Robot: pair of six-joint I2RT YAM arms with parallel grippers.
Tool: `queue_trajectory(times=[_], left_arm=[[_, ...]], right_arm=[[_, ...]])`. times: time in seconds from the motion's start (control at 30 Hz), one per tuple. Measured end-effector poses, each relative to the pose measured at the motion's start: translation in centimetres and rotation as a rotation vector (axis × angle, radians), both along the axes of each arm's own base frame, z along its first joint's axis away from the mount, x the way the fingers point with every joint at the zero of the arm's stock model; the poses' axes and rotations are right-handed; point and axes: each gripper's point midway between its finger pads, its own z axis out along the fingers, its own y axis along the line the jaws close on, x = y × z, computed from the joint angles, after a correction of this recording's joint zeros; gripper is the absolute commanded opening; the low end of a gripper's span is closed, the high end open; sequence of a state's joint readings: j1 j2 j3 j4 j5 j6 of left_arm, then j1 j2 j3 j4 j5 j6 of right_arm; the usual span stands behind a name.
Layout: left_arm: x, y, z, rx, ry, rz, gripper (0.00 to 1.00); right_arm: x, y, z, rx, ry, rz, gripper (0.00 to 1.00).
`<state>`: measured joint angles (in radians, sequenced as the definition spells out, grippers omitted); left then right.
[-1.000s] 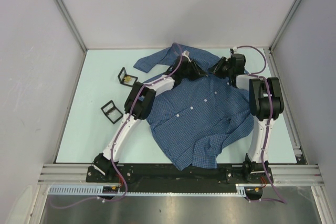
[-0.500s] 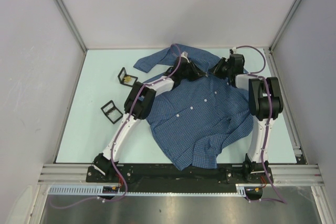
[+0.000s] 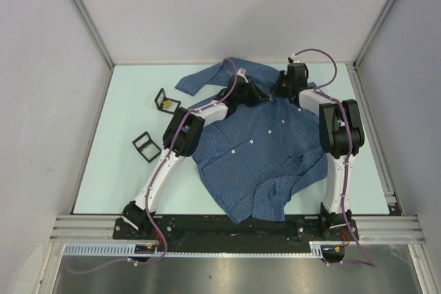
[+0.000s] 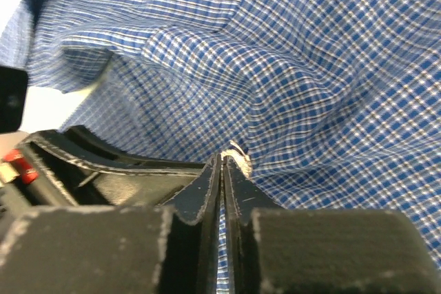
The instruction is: Remove the brooch from the garment
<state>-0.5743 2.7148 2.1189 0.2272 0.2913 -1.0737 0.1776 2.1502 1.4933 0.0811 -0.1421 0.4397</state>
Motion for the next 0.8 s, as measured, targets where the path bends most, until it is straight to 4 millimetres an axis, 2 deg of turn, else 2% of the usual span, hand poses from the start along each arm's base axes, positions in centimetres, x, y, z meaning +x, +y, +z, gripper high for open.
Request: queue_trajectory(times=[0.1,0.23,0.3,0.6,0.8], left_arm=[[0.0,0.2,-0.2,0.002,0.003,0.002,0.20],[0.1,0.2,-0.2,0.001,0.003,0.003,0.28],[0.1,0.2,-0.1,-0.002,0.001,0.003,0.28],[0.4,0.4,0.0,-0.007,0.000,0.010,0.17],[0.5,0.5,0.2,-0.015,-0.002,0.011,0.09]], right_arm=[[0.0,-0.1,-0.4,-0.061,0.014,-0.005,0.04],[-0.1,-0.3,-1.0,-0.122,0.032,-0.007,0.04],[-0.3,-0.5,-1.2,-0.139,0.043,-0.008,0.03],[-0.7,-1.2,-2.6,-0.200,0.078,-0.011,0.01],[-0.5,-1.5,-2.6,-0.233,0.081,-0.011,0.01]])
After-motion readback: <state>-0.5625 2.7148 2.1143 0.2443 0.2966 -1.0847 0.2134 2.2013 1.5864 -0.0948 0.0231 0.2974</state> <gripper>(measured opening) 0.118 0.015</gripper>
